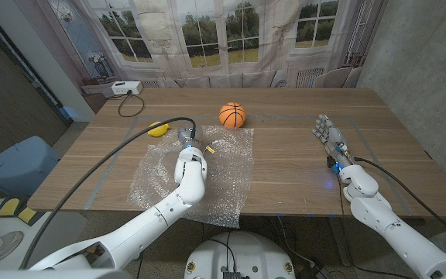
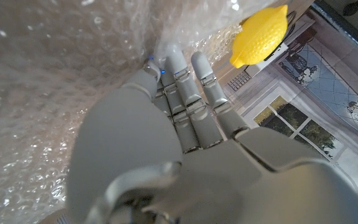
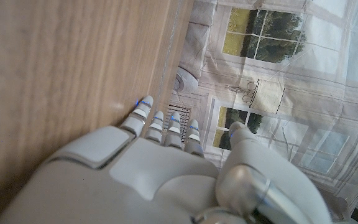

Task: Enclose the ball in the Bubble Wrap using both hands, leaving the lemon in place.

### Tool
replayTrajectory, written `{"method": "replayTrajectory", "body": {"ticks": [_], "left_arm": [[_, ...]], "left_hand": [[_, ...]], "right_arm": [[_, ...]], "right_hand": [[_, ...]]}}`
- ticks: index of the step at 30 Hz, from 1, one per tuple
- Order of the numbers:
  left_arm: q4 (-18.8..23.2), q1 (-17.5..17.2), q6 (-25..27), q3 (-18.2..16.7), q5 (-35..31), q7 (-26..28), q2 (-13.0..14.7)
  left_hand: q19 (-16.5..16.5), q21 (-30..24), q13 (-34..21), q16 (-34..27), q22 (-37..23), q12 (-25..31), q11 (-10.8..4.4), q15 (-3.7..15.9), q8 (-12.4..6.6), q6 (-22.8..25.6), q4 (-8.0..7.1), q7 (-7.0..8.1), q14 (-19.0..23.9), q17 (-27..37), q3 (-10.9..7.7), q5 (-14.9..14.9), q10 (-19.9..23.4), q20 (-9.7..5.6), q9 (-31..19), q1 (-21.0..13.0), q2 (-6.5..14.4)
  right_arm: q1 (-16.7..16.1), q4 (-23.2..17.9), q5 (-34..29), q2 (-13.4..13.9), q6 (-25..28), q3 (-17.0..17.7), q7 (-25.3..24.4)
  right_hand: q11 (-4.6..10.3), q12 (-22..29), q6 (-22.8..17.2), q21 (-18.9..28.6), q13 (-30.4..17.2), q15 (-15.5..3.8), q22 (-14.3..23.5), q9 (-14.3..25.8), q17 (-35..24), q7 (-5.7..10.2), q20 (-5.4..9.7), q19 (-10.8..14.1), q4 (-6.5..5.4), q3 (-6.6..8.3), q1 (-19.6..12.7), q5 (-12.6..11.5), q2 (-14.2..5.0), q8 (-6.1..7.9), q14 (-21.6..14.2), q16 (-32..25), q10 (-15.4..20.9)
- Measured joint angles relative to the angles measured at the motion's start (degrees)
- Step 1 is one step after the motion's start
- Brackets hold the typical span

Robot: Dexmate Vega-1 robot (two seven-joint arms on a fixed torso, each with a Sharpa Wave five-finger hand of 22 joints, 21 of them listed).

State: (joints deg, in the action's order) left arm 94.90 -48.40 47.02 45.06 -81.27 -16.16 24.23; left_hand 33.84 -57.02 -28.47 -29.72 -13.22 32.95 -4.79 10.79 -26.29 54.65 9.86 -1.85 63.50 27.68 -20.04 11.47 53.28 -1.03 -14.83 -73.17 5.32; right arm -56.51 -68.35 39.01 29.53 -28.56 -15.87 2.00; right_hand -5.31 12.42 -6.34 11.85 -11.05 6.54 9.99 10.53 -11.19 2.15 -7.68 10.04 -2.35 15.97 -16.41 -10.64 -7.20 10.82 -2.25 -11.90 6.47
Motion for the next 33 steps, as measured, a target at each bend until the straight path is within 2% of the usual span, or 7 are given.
{"method": "replayTrajectory", "body": {"ticks": [8, 15, 19, 22, 28, 31, 33], "left_arm": [[1.7, -0.8, -2.3, -0.3, 9.2, 14.7, 1.2], [1.7, -0.6, -4.0, -1.4, 16.9, 30.7, 0.4], [1.3, -0.5, -4.3, -1.7, 19.3, 36.0, -0.1], [1.0, 0.1, -4.2, -1.7, 22.1, 45.0, -0.5], [0.9, 1.6, -2.3, -0.8, 24.2, 51.4, -0.8], [0.9, 1.6, -0.7, -0.8, 24.6, 52.2, -0.8], [1.2, 3.4, 0.2, 0.3, 24.6, 52.1, -0.7]], "left_hand": [[0.0, -0.8, -0.6, 0.3, 0.0, 0.0, -0.04, 0.61, -0.23, 0.4, -0.33, 0.45, 0.4, 0.6, -0.14, 0.0, 0.0, 0.0, -0.2, 0.0, 0.0], [0.0, -1.7, -0.8, 0.3, 0.2, 0.3, -0.13, 0.91, -0.24, 0.6, -0.4, 0.65, 0.7, 0.9, -0.06, 0.2, 0.1, 0.0, -0.3, 0.0, 0.0], [0.0, -2.0, -1.1, 0.5, 0.2, 0.3, 0.06, 1.1, -0.65, 0.8, -0.47, 0.84, 0.9, 1.0, 0.01, 0.4, 0.5, 0.0, -0.3, 0.0, 0.0], [0.0, -2.4, -1.2, 0.7, 0.2, 0.3, 0.04, 1.1, -0.66, 0.8, -0.64, 0.84, 0.9, 1.2, -0.16, 0.5, 0.5, 0.0, -0.3, 0.0, 0.0], [-0.2, -3.0, -1.6, 0.7, 0.4, 0.3, 0.0, 1.28, -0.66, 1.0, -0.73, 0.81, 1.1, 1.4, -0.25, 0.9, 0.6, -0.23, -0.4, 0.4, -0.4], [-0.6, -3.0, -1.8, 0.7, 0.4, 0.3, 0.0, 1.28, -0.77, 1.1, -0.74, 0.81, 1.1, 1.4, -0.25, 0.9, 0.6, 0.0, -0.4, 0.4, -0.4], [-0.6, -3.4, -2.0, 1.1, 0.4, 0.3, -0.01, 1.27, -1.07, 1.1, -0.74, 0.8, 1.1, 1.6, -0.25, 0.9, 0.6, -0.01, -0.4, 0.7, -0.7]], "right_arm": [[-0.3, -0.8, -0.4, -0.1, -0.4, 0.0, -0.8], [-0.5, -1.0, -0.6, -0.3, -0.7, -0.1, -1.2], [-0.5, -1.0, -0.6, -0.4, -0.9, -0.1, -1.2], [-0.3, -1.0, -0.7, -0.5, -1.0, -0.1, -1.2], [0.1, -0.9, -0.7, -0.5, -1.0, -0.2, -0.9], [0.3, -0.7, -0.7, -0.5, -1.0, -0.2, -0.9], [0.4, -0.6, -0.7, -0.5, -1.0, -0.2, -0.6]], "right_hand": [[0.0, 0.0, 0.0, 0.0, 0.0, 0.21, 0.0, 0.0, 0.0, 0.0, 0.0, 0.0, 0.0, 0.0, 0.0, 0.0, 0.0, 0.0, -0.2, 0.0, 0.0], [0.0, 0.0, 0.0, 0.0, 0.0, 0.21, 0.0, 0.0, 0.0, 0.0, 0.0, 0.0, 0.0, 0.0, 0.0, 0.0, -0.01, 0.0, -0.2, 0.0, 0.0], [0.04, 0.0, 0.0, 0.0, 0.0, 0.21, 0.0, 0.0, 0.0, 0.0, 0.0, 0.0, 0.0, 0.0, 0.1, 0.0, -0.16, 0.0, -0.2, 0.0, 0.0], [0.21, -0.1, 0.0, 0.0, 0.0, 0.21, 0.0, 0.0, 0.0, 0.0, 0.0, 0.0, 0.0, 0.0, 0.2, 0.0, -0.16, 0.0, -0.2, 0.0, 0.2], [0.2, -0.4, 0.0, 0.0, 0.0, 0.2, 0.0, 0.0, 0.0, 0.0, 0.0, 0.0, 0.0, 0.0, 0.3, 0.0, 0.0, 0.0, -0.2, 0.0, 0.2], [0.2, -0.4, 0.0, 0.0, 0.0, 0.2, 0.0, 0.0, 0.0, 0.0, 0.0, 0.0, 0.0, 0.0, 0.3, 0.0, 0.0, 0.0, -0.2, 0.0, 0.2], [0.2, -0.3, 0.0, 0.0, 0.0, 0.2, 0.0, 0.0, 0.0, 0.0, 0.0, 0.0, 0.0, 0.0, 0.3, 0.0, 0.0, 0.0, -0.2, 0.0, 0.2]]}}
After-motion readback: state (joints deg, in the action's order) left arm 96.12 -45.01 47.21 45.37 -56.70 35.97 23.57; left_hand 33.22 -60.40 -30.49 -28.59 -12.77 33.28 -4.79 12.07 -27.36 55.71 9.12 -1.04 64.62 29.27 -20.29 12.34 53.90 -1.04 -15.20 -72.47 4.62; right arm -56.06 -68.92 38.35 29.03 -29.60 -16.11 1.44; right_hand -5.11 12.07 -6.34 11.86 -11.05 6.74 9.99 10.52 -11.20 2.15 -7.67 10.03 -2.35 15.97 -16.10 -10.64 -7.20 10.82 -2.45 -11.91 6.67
